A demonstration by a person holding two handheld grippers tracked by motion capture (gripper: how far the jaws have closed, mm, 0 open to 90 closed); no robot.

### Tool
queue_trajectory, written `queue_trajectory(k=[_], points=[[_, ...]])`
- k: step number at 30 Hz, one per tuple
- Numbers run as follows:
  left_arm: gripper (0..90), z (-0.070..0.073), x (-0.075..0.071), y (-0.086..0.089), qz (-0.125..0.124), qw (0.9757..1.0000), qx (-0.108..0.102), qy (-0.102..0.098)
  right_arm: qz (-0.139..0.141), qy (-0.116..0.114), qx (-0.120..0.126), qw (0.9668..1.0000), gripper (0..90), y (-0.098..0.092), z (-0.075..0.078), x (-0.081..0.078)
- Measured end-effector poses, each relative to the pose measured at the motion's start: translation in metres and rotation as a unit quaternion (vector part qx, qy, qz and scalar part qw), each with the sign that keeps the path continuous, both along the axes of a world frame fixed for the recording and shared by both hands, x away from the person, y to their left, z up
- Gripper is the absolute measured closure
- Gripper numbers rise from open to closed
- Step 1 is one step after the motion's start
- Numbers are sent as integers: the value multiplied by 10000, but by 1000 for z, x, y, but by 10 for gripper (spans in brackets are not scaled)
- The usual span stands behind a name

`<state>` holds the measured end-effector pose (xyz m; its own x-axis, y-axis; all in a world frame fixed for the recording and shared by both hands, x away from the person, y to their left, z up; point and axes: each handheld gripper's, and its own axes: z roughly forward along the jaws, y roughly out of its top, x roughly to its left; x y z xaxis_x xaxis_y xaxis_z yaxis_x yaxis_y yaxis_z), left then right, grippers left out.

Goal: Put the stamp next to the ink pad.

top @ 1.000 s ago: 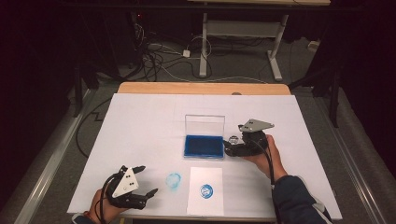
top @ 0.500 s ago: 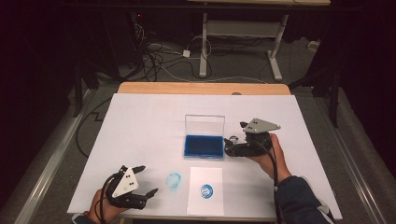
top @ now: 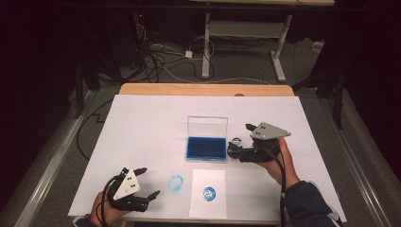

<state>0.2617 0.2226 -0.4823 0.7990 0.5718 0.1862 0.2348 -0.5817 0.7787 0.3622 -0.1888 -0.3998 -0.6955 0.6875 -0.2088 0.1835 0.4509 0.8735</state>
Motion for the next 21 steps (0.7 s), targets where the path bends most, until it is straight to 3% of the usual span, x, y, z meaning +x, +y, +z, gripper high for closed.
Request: queue_trajectory(k=[10,21], points=[[150,0,0,0,-13,10000,11,7,-111,-154,-95,9998,159,3,4,-11],[150,0,0,0,-16,10000,6,-4,-4,-263,-112,9996,158,1,7,-23]])
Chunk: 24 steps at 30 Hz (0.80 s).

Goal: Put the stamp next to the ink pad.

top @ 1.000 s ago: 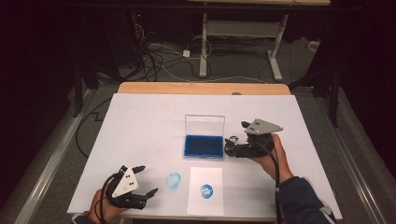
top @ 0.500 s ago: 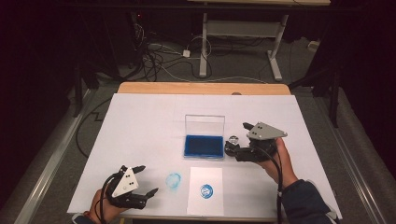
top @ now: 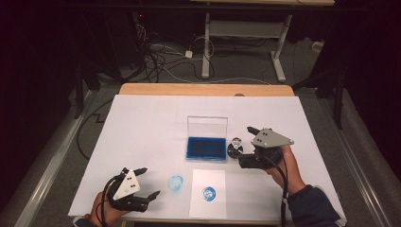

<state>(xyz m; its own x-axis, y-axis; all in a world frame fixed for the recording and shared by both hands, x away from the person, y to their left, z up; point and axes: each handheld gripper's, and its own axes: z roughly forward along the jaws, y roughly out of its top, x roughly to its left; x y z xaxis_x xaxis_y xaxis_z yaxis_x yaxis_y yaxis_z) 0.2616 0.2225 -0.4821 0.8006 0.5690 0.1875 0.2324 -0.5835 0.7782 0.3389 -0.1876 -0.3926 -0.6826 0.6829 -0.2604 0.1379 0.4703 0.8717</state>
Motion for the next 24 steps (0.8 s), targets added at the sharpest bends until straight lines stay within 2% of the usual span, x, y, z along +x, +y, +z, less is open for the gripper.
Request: queue_trajectory(k=[13,24], points=[[150,0,0,0,-6,10000,12,5,124,-162,23,9998,159,-6,6,-19],[150,0,0,-1,-3,10000,23,12,190,-277,-27,9994,161,-11,4,-31]])
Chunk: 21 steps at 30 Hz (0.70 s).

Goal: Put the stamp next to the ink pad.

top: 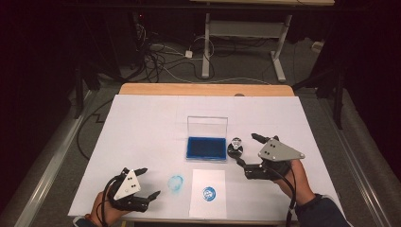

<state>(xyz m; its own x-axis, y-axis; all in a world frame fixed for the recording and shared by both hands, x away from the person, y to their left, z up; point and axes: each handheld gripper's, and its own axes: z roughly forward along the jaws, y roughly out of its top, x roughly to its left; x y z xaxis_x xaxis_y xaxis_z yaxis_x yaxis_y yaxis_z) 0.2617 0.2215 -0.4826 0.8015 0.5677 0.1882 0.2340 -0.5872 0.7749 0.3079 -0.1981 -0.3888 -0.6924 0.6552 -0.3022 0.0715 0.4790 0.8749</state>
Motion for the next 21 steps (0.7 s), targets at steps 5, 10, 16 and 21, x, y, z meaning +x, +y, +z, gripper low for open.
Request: queue_trajectory(k=[5,10,16,21], points=[[149,0,0,0,3,10000,12,3,-20,-7,-20,10000,161,-3,-1,-4],[149,0,0,0,9,10000,4,4,-47,-26,-56,10000,161,-8,-3,-8],[150,0,0,0,10,10000,7,-10,-99,-69,-50,9999,161,-15,-6,-12],[150,0,0,0,3,10000,22,-12,-181,-155,-38,9997,161,-23,-8,-16]])
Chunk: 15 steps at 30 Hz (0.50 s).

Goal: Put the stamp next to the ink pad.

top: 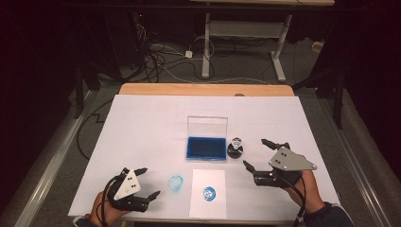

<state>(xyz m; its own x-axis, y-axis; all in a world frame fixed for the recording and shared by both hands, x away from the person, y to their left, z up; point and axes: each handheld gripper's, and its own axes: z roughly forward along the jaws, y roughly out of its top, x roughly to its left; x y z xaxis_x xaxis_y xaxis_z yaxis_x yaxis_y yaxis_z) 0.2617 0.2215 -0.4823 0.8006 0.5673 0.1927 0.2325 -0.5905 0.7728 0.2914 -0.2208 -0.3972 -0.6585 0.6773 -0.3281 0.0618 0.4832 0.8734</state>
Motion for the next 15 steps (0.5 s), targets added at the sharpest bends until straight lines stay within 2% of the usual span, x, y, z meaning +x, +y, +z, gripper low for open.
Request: queue_trajectory(k=[4,13,15], points=[[149,0,0,0,8,10000,-3,-8,-59,-71,-60,9999,161,-4,-2,-3],[149,0,1,-1,-4,10000,13,14,-94,-60,-44,9999,162,-11,-6,-13],[149,0,1,-2,-24,10000,23,12,-112,-105,-111,9998,162,-13,-10,-14]])
